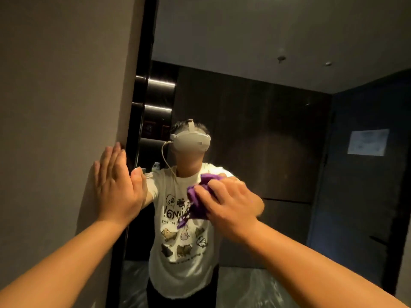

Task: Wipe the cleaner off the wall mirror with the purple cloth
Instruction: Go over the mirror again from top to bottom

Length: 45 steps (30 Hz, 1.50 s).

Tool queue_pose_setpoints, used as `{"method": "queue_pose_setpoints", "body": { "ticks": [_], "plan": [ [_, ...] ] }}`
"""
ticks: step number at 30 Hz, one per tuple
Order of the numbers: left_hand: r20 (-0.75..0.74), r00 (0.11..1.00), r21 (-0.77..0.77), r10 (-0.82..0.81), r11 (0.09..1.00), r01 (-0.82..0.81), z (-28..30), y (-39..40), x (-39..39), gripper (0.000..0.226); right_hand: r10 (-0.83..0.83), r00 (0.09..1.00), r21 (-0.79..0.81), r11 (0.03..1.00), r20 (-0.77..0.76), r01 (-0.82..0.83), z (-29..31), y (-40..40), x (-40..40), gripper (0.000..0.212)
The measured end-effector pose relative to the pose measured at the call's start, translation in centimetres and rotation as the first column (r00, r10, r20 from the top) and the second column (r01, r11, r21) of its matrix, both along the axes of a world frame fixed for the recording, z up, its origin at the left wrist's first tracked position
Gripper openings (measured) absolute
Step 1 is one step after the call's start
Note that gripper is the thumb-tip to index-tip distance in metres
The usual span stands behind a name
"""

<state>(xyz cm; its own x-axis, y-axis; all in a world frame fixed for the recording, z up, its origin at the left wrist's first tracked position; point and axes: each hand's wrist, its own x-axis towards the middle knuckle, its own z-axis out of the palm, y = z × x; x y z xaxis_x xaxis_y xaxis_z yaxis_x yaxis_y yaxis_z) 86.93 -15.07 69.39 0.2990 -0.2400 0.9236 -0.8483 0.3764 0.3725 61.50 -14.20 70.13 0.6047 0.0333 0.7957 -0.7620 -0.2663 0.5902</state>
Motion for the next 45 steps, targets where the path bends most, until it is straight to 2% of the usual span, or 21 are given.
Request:
{"method": "queue_pose_setpoints", "body": {
  "ticks": [3,4,6,7,9,11,13,16,20,24,25,27,29,30,32,35,38,40,42,43,45],
  "plan": [
    [0.008,1.0,-0.001,-0.007,1.0,0.007,0.0,0.1,0.1,0.066,-0.001,0.981,0.065,0.998,-0.195,0.014,-1.7,-0.2,-4.6,0.039],
    [0.006,1.0,-0.006,-0.003,1.0,0.003,0.1,0.1,0.1,0.066,-0.018,0.986,0.076,0.997,-0.165,0.031,-0.3,0.0,-6.6,0.04],
    [-0.004,1.0,-0.017,0.001,1.0,-0.001,0.0,0.0,0.1,0.066,-0.06,0.988,0.07,0.996,0.143,0.051,3.7,0.5,-10.7,0.041],
    [-0.007,1.0,-0.021,0.003,1.0,-0.003,0.0,0.0,0.1,0.065,-0.095,0.92,0.056,0.995,0.381,0.08,5.6,0.6,-12.5,0.038],
    [-0.002,1.0,-0.022,0.01,1.0,-0.01,-0.1,-0.2,0.1,0.064,-0.141,0.6,0.08,0.988,0.788,0.129,8.3,0.7,-14.5,0.04],
    [0.004,1.0,-0.017,0.019,1.0,-0.019,-0.1,-0.2,0.1,0.064,-0.171,0.419,0.122,0.982,0.892,0.141,8.3,0.2,-12.3,0.045],
    [0.005,1.0,-0.011,0.024,1.0,-0.024,-0.1,-0.2,0.1,0.064,-0.128,0.606,0.081,0.991,0.785,0.105,5.9,0.1,-7.5,0.039],
    [0.013,1.0,0.002,0.017,1.0,-0.017,-0.1,-0.1,0.1,0.064,-0.033,0.948,0.082,0.997,0.316,0.008,-1.5,0.3,-0.5,0.026],
    [0.027,1.0,0.02,0.012,1.0,-0.012,0.0,0.3,0.3,0.065,0.081,0.99,0.167,0.984,-0.116,-0.061,-9.6,1.2,-0.1,0.022],
    [0.025,1.0,0.007,0.01,1.0,-0.01,-0.3,0.0,0.4,0.065,-0.01,0.998,0.213,0.977,0.058,-0.003,-4.6,1.6,-8.4,0.022],
    [0.024,1.0,-0.001,0.01,1.0,-0.01,-0.4,-0.1,0.4,0.064,-0.099,0.964,0.151,0.986,0.245,0.063,-2.6,1.2,-11.0,0.03],
    [0.026,1.0,-0.02,0.014,1.0,-0.013,-0.5,-0.3,0.3,0.062,-0.176,0.695,0.108,0.984,0.697,0.141,0.5,0.5,-14.8,0.04],
    [0.027,0.999,-0.037,0.021,0.999,-0.02,-0.5,-0.4,0.4,0.061,-0.178,0.409,0.149,0.984,0.895,0.102,0.6,-0.1,-14.4,0.042],
    [0.026,0.999,-0.044,0.021,0.999,-0.02,-0.5,-0.5,0.5,0.06,-0.172,0.358,0.15,0.985,0.918,0.09,-0.3,0.0,-12.9,0.043],
    [0.026,1.0,-0.058,0.015,0.998,-0.014,-0.4,-0.6,0.4,0.059,-0.137,0.433,0.121,0.991,0.891,0.064,-3.4,-0.1,-8.9,0.046],
    [0.022,1.0,-0.057,-0.007,0.998,0.009,-0.5,-0.5,0.4,0.058,-0.059,0.768,0.19,0.978,0.637,-0.082,-9.9,1.4,-1.0,0.024],
    [0.033,0.999,-0.045,-0.005,0.999,0.006,-0.5,-0.3,0.6,0.058,0.066,0.991,0.356,0.929,0.115,-0.104,-19.2,2.5,5.3,0.015],
    [0.043,0.999,-0.037,-0.009,0.999,0.011,-0.5,-0.2,0.5,0.058,0.073,0.961,0.454,0.889,-0.265,0.058,-24.6,2.6,6.8,0.021],
    [0.044,0.999,-0.042,-0.014,0.999,0.016,-0.4,-0.1,0.7,0.058,0.113,0.952,0.568,0.82,-0.286,0.073,-25.1,3.2,6.7,0.018],
    [0.042,0.999,-0.043,-0.015,0.999,0.017,-0.5,-0.1,0.8,0.058,0.165,0.977,0.64,0.768,-0.134,-0.042,-23.1,4.1,6.1,0.02],
    [0.04,0.999,-0.042,-0.022,0.999,0.024,-0.6,-0.1,0.7,0.058,0.083,0.995,0.534,0.839,0.061,-0.102,-19.0,4.4,2.6,0.026]
  ]
}}
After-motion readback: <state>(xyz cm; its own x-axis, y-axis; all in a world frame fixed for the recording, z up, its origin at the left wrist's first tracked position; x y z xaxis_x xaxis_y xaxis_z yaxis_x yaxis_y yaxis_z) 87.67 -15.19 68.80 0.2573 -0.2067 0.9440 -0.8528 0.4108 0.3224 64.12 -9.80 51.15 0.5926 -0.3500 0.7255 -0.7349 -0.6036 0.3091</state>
